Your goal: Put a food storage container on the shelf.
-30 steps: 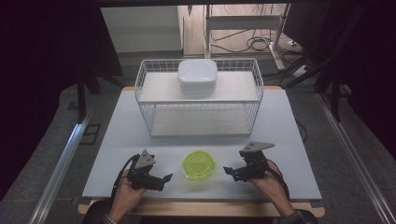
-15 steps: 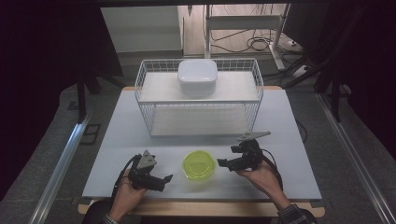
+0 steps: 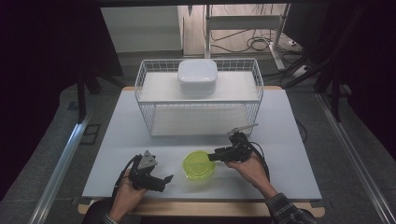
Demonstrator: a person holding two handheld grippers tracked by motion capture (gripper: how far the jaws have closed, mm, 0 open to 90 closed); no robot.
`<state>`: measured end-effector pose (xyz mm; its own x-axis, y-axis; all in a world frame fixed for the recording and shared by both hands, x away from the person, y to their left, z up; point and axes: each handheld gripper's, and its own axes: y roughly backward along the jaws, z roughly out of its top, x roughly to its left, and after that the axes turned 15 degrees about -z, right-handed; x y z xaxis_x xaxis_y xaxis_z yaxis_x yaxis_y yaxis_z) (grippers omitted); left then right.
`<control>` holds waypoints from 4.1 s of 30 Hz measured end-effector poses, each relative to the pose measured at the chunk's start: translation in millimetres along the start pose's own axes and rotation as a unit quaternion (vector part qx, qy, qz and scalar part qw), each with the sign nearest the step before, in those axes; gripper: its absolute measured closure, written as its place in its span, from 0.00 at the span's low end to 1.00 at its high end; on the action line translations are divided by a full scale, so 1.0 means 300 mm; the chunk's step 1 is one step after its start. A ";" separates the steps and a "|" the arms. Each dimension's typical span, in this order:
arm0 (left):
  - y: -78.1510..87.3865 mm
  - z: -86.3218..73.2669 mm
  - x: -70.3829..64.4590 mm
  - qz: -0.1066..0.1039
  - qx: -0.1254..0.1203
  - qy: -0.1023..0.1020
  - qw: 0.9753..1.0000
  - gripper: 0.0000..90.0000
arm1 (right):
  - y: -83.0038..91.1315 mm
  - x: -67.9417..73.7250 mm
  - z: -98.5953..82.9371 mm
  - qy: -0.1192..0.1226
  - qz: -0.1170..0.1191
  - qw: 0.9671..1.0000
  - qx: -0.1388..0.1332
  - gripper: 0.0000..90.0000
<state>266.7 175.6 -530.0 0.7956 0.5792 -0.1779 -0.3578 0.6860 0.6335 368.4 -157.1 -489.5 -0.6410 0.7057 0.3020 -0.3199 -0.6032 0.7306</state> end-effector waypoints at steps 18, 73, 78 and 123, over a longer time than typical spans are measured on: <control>-0.003 -0.002 -0.001 0.000 0.009 -0.006 1.000 0.00 | -0.034 -0.026 -0.007 -0.079 0.085 0.992 0.053 0.90; 0.010 -0.007 0.013 0.003 -0.023 0.012 1.000 0.00 | 0.380 0.026 0.322 -0.095 0.080 0.984 -0.128 0.90; 0.012 -0.007 0.013 0.003 -0.024 0.012 1.000 0.00 | 0.412 0.038 0.368 -0.095 0.080 0.982 -0.143 0.90; 0.008 -0.010 0.014 -0.009 -0.018 0.017 1.000 0.00 | 0.413 0.047 0.746 -0.165 -0.031 0.959 -0.230 0.90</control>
<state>267.8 180.9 -531.6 0.7855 0.5803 -0.2149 -0.3606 0.7115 0.6031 476.0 -138.6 -257.7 -0.3801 0.7790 0.4987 -0.6724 -0.6030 0.4294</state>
